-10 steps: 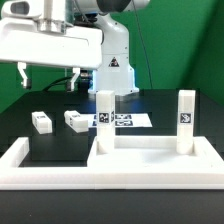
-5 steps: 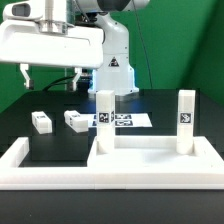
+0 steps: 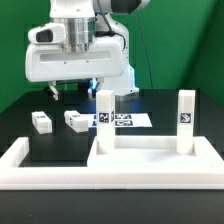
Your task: Assemble desk
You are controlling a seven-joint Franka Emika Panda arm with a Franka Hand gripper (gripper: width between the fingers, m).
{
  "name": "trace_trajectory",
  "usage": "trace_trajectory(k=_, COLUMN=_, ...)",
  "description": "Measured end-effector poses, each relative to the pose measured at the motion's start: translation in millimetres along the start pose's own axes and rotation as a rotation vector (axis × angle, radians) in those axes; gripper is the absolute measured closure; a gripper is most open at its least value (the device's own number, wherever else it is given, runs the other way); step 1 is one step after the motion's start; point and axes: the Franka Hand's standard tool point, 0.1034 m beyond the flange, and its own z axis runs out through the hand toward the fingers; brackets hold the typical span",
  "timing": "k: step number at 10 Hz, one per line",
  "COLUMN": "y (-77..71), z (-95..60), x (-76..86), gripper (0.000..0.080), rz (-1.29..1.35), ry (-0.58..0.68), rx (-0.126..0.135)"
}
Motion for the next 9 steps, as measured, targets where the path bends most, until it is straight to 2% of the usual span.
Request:
trace_trajectory(k=1, y=-1.2, z=-0.6, x=5.5, gripper=0.015, rz=-0.006, ry=-0.029, rx=0.008)
trace_trajectory(k=2, y=-4.9, z=4.3, x=-0.8, gripper=0.015, rz=-0.004, ry=-0.105, rx=0.037)
trace_trajectory(k=3, y=0.6, z=17.2, x=-15.9, gripper=0.015, rz=0.02, ry=-0.177, rx=0.066)
trace_trajectory(k=4, y=7.9, z=28.2, x=-30.4, gripper=0.015, rz=0.039, ry=-0.209, rx=0.075)
trace_trajectory(k=5, y=12.2, z=32.6, x=-46.2, gripper=0.015, rz=0.066, ry=-0.283, rx=0.099)
trace_trajectory(k=6, y=14.0, z=36.6, x=-49.3, gripper=0.015, rz=0.079, ry=-0.35, rx=0.106)
trace_trajectory(k=9, y=4.5, z=40.8, x=-48.9, gripper=0.015, rz=0.061, ry=-0.525, rx=0.154)
